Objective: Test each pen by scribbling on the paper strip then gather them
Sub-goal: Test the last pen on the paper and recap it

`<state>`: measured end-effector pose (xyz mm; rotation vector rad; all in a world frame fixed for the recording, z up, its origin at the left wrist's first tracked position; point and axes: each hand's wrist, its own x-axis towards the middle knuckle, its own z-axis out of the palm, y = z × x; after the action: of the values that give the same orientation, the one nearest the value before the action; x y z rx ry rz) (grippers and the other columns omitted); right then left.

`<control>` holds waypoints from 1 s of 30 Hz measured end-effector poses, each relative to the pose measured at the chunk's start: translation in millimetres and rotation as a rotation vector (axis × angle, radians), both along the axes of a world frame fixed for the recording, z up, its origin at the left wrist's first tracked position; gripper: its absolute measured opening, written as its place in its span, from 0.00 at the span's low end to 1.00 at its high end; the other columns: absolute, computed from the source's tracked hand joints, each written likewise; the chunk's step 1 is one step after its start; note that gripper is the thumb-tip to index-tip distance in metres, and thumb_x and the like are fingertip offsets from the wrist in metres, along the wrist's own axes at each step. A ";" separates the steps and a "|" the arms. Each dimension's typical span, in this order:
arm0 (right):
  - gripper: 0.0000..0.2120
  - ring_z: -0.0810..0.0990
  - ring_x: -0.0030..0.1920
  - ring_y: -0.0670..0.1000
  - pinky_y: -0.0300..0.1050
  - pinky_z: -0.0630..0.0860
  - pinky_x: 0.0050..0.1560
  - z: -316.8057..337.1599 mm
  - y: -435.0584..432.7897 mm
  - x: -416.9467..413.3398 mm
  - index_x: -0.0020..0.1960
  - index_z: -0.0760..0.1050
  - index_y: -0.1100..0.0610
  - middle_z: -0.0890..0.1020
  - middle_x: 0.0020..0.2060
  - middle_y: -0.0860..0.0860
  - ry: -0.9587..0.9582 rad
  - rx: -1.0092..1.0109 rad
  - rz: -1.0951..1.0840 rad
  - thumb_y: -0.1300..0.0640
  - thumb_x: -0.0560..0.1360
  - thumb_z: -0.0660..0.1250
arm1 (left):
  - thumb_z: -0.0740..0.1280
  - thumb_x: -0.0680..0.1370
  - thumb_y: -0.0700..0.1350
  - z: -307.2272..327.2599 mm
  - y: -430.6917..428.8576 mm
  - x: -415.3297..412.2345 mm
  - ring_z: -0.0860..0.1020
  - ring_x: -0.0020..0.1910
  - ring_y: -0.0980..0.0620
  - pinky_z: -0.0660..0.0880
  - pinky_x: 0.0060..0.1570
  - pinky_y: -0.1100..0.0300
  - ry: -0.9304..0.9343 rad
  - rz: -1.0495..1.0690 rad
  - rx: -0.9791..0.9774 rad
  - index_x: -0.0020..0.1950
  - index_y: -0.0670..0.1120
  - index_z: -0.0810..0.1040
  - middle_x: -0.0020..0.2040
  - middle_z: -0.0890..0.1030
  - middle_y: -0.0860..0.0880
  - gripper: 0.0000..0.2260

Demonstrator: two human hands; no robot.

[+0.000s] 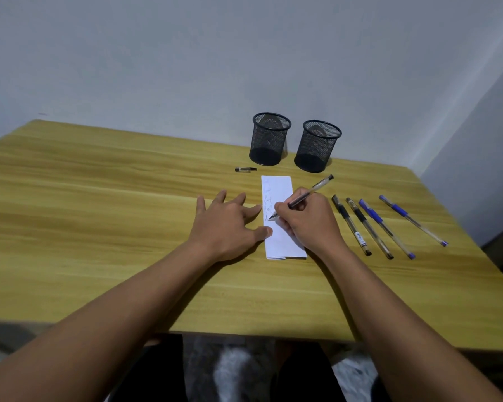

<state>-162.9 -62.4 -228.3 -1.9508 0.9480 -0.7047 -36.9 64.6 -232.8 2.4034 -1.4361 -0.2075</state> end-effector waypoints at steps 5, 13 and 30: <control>0.07 0.86 0.39 0.57 0.65 0.83 0.40 -0.1 0.6 -0.6 0.39 0.79 0.56 0.84 0.33 0.54 0.004 -0.023 -0.029 0.54 0.74 0.73 | 0.59 0.75 0.70 1.8 0.4 -1.3 0.49 0.81 0.44 0.43 0.75 0.33 0.013 0.002 0.007 0.75 0.63 0.66 0.81 0.58 0.53 0.30; 0.09 0.84 0.34 0.56 0.62 0.83 0.38 2.1 1.5 0.5 0.40 0.78 0.59 0.83 0.31 0.54 0.015 -0.061 -0.056 0.55 0.76 0.71 | 0.59 0.75 0.70 3.6 0.9 -1.6 0.49 0.81 0.44 0.42 0.75 0.34 0.019 0.001 0.017 0.75 0.64 0.65 0.81 0.57 0.52 0.30; 0.07 0.77 0.30 0.50 0.47 0.76 0.31 20.8 4.0 -1.3 0.47 0.78 0.63 0.81 0.32 0.56 -0.158 0.194 0.015 0.58 0.80 0.69 | 0.63 0.75 0.64 15.4 3.9 -2.6 0.59 0.79 0.45 0.51 0.76 0.38 0.178 0.067 -0.062 0.69 0.57 0.76 0.77 0.67 0.52 0.25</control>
<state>-164.3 -58.5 -207.5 -1.7054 0.8698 -0.7197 -39.5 68.4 -217.4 2.3150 -1.2627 -0.3462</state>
